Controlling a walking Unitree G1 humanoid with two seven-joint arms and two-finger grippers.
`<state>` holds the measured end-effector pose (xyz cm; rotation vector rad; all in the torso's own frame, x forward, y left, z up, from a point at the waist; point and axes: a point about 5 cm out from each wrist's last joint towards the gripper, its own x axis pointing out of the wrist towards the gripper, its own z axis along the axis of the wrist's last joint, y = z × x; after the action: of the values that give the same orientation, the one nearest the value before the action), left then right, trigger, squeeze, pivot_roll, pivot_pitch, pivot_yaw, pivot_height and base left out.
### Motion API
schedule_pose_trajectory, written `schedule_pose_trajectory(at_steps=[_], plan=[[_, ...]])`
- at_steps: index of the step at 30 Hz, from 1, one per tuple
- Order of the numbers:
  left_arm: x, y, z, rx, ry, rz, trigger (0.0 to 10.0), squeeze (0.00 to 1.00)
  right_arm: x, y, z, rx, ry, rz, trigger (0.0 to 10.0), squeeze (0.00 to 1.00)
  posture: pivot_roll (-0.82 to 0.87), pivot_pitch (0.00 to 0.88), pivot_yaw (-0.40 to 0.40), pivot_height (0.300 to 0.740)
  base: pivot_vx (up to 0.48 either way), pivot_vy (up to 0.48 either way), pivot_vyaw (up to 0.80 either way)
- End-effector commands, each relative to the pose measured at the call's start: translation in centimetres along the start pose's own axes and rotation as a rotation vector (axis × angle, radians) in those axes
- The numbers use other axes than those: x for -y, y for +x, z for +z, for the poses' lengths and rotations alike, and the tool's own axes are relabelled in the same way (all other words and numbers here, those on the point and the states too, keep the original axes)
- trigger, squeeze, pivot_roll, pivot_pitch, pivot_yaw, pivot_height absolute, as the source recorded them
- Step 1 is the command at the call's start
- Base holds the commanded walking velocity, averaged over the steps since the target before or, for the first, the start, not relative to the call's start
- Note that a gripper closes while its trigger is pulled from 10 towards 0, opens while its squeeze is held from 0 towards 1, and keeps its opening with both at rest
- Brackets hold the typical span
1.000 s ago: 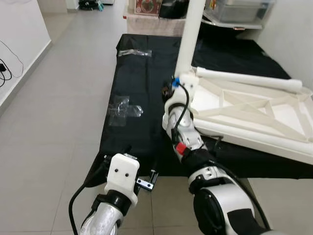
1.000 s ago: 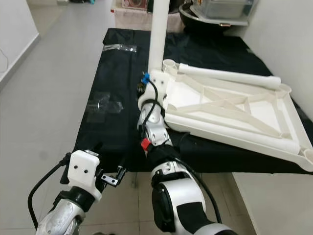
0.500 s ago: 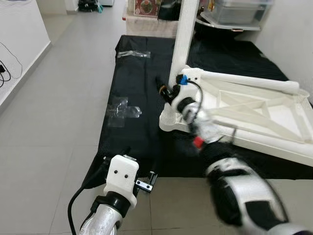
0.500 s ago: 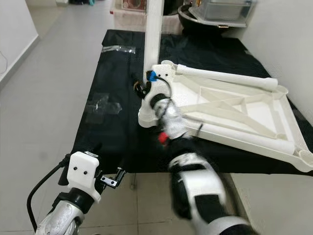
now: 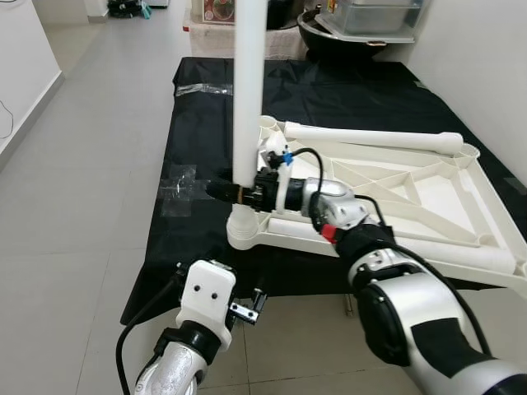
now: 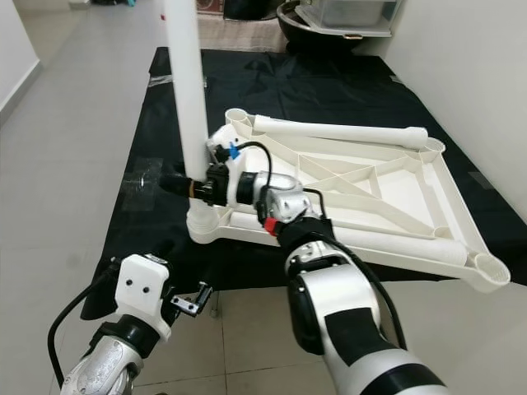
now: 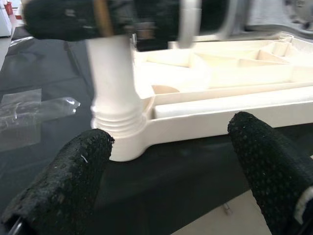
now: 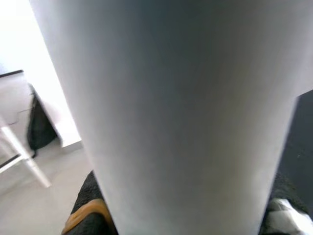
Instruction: Building children table
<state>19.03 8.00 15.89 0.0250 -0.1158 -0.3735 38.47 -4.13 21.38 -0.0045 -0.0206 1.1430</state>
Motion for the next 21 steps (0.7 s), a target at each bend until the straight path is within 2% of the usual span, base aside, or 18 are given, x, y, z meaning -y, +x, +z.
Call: schedule_pose_trajectory(at_steps=[1, 2, 3, 4, 5, 7, 8, 9, 10, 11, 12, 13, 14, 15, 19, 21], plan=[[0.2, -0.1, -0.2, -0.015, -0.001, -0.001, 10.0, 0.00, 0.2, 0.5, 0.6, 0.029, -0.015, -0.075, 0.0, 0.00, 0.12, 0.109, -0.100, 0.740, 0.000, 0.000, 0.00], [0.2, -0.1, -0.2, -0.016, -0.003, -0.003, 10.0, 0.00, 1.4, 0.2, 1.4, 0.076, -0.009, -0.270, 0.0, 0.00, 0.12, 0.110, -0.094, 0.740, 0.000, 0.000, 0.00], [0.2, -0.1, -0.2, -0.016, -0.004, -0.004, 10.0, 0.00, 1.8, 0.0, 1.6, 0.084, -0.013, -0.343, 0.0, 0.00, 0.12, 0.110, -0.094, 0.740, 0.000, 0.000, 0.00], [0.2, -0.1, -0.2, -0.016, -0.004, -0.004, 10.0, 0.00, 1.8, 0.0, 1.6, 0.084, -0.013, -0.343, 0.0, 0.00, 0.12, 0.110, -0.094, 0.740, 0.000, 0.000, 0.00], [0.2, -0.1, -0.2, -0.016, -0.004, -0.004, 10.0, 0.00, 2.4, -0.3, 1.6, 0.083, -0.004, -0.441, 0.0, 0.00, 0.12, 0.108, -0.094, 0.740, 0.000, 0.000, 0.00], [0.2, -0.1, -0.2, -0.016, -0.004, -0.004, 10.0, 0.00, 2.4, -0.3, 1.6, 0.083, -0.004, -0.441, 0.0, 0.00, 0.12, 0.108, -0.094, 0.740, 0.000, 0.000, 0.00], [0.2, -0.1, -0.2, -0.016, -0.004, -0.004, 10.0, 0.00, 2.7, -0.4, 1.5, 0.079, 0.000, -0.499, 0.0, 0.00, 0.12, 0.108, -0.094, 0.740, 0.000, 0.000, 0.00], [0.2, -0.1, -0.2, -0.016, -0.004, -0.004, 10.0, 0.00, 2.7, -0.4, 1.5, 0.079, 0.000, -0.499, 0.0, 0.00, 0.12, 0.108, -0.094, 0.740, 0.000, 0.000, 0.00], [0.1, -0.1, -0.3, -0.017, -0.004, -0.004, 10.0, 0.00, 3.4, -1.0, 1.4, 0.075, 0.028, -0.661, 0.0, 0.00, 0.11, 0.111, -0.089, 0.740, 0.000, 0.000, 0.00], [0.1, 0.0, -0.3, -0.017, -0.004, -0.006, 10.0, 0.00, 4.2, -1.9, 1.0, 0.065, 0.046, -0.875, 0.0, 0.00, 0.10, 0.112, -0.087, 0.740, 0.000, 0.000, 0.00], [0.1, 0.0, -0.3, -0.017, -0.004, -0.006, 10.0, 0.00, 4.2, -1.9, 1.0, 0.065, 0.046, -0.875, 0.0, 0.00, 0.10, 0.112, -0.087, 0.740, 0.000, 0.000, 0.00], [0.1, 0.0, -0.3, -0.017, -0.002, -0.009, 10.0, 0.00, 4.5, -2.7, 0.6, 0.067, 0.065, -1.054, 0.0, 0.00, 0.10, 0.112, -0.087, 0.740, 0.000, 0.000, 0.00], [0.1, 0.0, -0.3, -0.017, -0.002, -0.010, 10.0, 0.00, 4.5, -3.1, 0.2, 0.074, 0.078, -1.169, 0.0, 0.00, 0.10, 0.112, -0.087, 0.740, 0.000, 0.000, 0.00], [0.1, 0.1, -0.3, -0.017, -0.001, -0.010, 10.0, 0.00, 4.3, -3.2, 0.0, 0.085, 0.091, -1.230, 0.0, 0.00, 0.11, 0.111, -0.087, 0.740, 0.000, 0.000, 0.00], [0.1, 0.1, -0.3, -0.017, -0.001, -0.010, 10.0, 0.00, 3.6, -2.8, -0.4, 0.116, 0.121, -1.282, 0.0, 0.00, 0.10, 0.110, -0.087, 0.740, 0.000, 0.000, 0.00], [0.1, 0.1, -0.3, -0.015, -0.001, -0.010, 10.0, 0.00, 2.5, -2.0, -0.8, 0.147, 0.159, -1.293, 0.0, 0.00, 0.10, 0.112, -0.088, 0.740, 0.000, 0.000, 0.00]])
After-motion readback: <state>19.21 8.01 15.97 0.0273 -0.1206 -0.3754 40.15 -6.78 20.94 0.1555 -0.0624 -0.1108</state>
